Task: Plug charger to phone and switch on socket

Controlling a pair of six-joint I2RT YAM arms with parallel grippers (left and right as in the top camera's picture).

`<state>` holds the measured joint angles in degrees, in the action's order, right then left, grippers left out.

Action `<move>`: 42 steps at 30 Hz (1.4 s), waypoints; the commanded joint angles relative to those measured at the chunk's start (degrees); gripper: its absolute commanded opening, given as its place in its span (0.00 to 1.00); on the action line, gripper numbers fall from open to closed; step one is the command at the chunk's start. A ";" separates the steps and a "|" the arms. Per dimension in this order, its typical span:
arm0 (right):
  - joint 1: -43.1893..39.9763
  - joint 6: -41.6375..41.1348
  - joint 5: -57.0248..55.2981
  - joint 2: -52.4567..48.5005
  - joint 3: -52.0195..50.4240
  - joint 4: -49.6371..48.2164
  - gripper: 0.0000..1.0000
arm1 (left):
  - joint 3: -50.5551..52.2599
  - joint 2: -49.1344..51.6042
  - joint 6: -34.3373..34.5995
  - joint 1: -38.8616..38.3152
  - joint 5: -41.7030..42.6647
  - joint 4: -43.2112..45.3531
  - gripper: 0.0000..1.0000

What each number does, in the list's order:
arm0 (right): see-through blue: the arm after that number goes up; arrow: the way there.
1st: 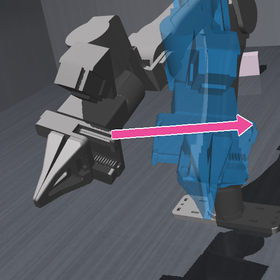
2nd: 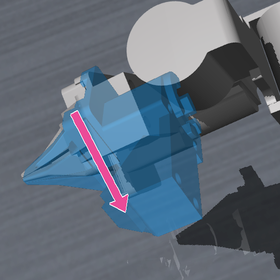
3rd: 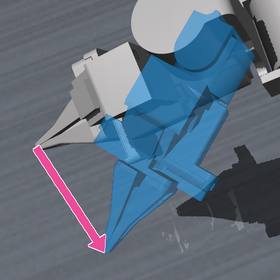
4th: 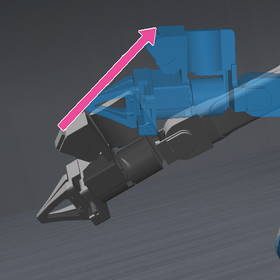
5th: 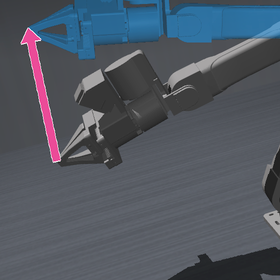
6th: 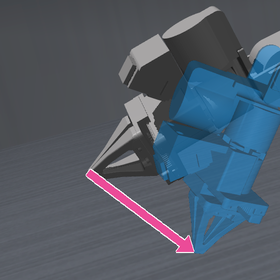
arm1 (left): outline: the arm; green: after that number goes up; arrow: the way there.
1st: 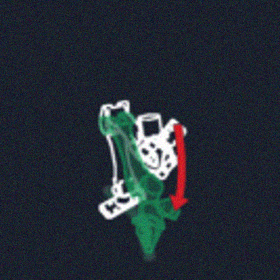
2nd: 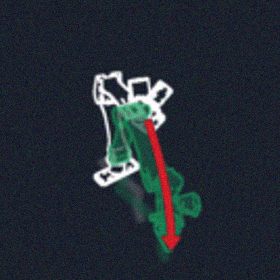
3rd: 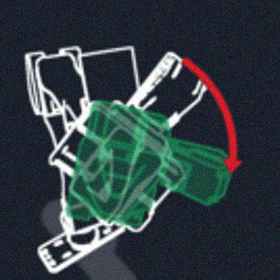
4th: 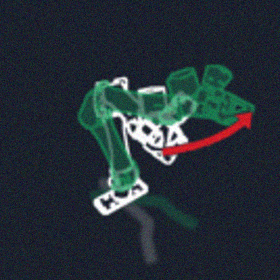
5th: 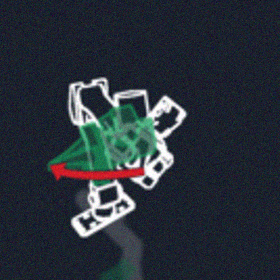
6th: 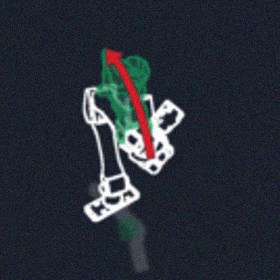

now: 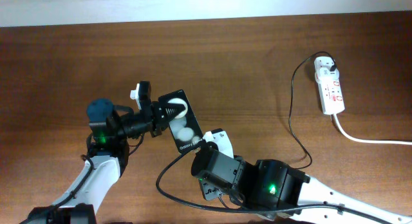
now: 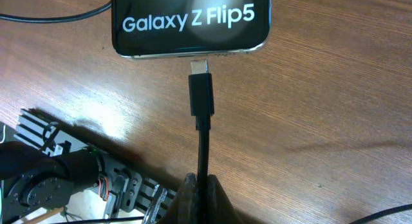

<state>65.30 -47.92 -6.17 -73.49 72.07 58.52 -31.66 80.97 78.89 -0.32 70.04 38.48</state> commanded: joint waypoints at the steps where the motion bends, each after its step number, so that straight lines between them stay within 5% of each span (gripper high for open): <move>1: 0.33 -0.63 -0.07 1.14 -0.50 0.15 0.04 | -0.70 -0.09 -1.16 0.00 -0.87 0.50 0.00; 42: 0.31 -0.61 -1.81 1.01 -0.50 -2.36 0.04 | -0.68 -0.09 0.00 -0.02 -0.35 -1.25 0.00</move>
<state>65.30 -48.07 -6.68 -73.45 72.07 56.42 -31.66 81.01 78.91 -0.27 68.62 36.91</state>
